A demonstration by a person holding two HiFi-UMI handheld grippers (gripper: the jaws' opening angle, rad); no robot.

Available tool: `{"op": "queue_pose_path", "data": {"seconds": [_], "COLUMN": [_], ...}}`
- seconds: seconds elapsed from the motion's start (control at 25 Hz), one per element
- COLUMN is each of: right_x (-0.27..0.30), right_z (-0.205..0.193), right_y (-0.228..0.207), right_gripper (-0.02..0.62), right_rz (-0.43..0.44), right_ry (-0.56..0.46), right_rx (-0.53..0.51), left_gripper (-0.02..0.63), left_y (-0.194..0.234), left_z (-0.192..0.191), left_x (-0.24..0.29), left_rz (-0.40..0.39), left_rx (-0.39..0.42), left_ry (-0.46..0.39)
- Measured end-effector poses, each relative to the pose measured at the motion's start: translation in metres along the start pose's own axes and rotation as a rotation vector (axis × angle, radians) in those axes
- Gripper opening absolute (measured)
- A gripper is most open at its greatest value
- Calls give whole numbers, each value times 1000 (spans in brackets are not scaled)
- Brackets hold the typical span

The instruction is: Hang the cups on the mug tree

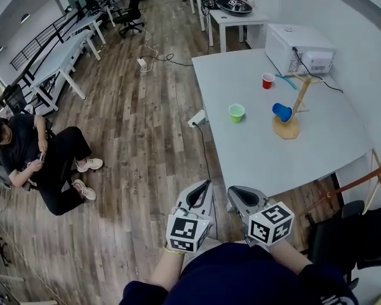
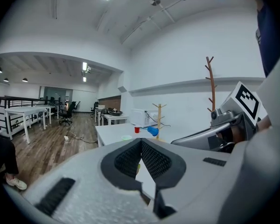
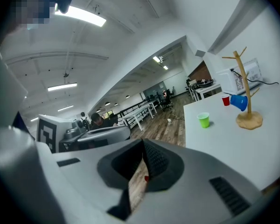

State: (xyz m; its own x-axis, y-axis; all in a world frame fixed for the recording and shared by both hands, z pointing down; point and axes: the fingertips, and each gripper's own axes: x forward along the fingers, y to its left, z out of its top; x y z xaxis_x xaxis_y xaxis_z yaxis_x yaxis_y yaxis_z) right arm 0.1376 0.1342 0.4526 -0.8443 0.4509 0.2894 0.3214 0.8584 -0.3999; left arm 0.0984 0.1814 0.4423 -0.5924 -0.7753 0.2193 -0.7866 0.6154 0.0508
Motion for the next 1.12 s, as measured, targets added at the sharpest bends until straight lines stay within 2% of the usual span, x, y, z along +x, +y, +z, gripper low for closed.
{"op": "queue_pose_path", "data": {"seconds": [0.44, 0.64, 1.12], "right_x": [76, 100, 140], "right_z": [6, 2, 1], "right_y": [55, 69, 93], "right_gripper": [29, 29, 29], "right_rz": [-23, -42, -56], "right_ry": [-25, -24, -6], "right_rx": [-6, 2, -6], "left_gripper": [20, 20, 20], "left_y": [84, 107, 150], "left_z": [-6, -18, -27], "left_x": [-34, -41, -55], "left_rz": [-29, -57, -57], "left_rx": [-18, -24, -39], "left_ry": [19, 46, 58]}}
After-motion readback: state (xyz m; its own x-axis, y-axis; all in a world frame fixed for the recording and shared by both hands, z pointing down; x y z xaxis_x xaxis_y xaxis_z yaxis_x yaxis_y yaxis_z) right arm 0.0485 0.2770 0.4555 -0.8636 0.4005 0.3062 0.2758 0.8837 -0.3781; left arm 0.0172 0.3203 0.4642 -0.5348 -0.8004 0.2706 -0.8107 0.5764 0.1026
